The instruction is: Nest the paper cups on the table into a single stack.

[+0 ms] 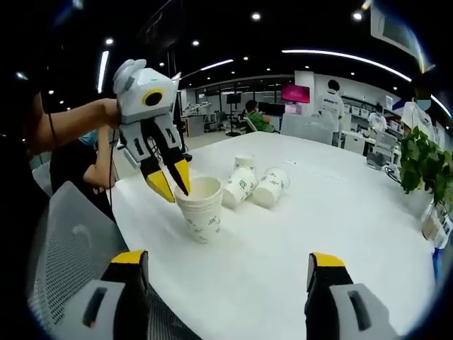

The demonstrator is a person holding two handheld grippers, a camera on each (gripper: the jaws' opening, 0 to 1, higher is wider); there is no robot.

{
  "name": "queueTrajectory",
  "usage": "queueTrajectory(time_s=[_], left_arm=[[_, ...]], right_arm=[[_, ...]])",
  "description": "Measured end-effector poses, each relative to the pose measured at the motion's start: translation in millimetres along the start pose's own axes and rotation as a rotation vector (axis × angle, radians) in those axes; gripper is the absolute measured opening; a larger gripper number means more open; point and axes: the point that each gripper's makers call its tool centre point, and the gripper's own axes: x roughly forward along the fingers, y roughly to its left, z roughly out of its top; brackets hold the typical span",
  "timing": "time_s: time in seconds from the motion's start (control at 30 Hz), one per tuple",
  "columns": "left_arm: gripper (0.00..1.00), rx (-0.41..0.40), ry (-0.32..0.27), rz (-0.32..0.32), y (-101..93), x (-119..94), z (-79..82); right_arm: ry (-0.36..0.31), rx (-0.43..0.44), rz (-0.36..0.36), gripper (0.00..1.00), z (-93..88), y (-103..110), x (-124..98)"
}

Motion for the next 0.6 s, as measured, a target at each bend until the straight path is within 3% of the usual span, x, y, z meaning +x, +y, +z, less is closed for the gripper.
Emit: queueTrajectory(time_s=[0.27, 0.37, 0.6], left_arm=[[0.25, -0.058, -0.123, 0.091, 11.5, -12, 10.9], [0.31, -0.130, -0.214, 0.120, 14.6, -20, 18.5], [0.45, -0.228, -0.307, 0.206, 21.7, -36, 16.7]], right_arm=[[0.001, 0.006, -0.011, 0.93, 4.2, -4, -3], [-0.003, 0.015, -0.020, 0.92, 10.7, -10, -3], [-0.005, 0.040, -0.044, 0.88, 25.4, -24, 1]])
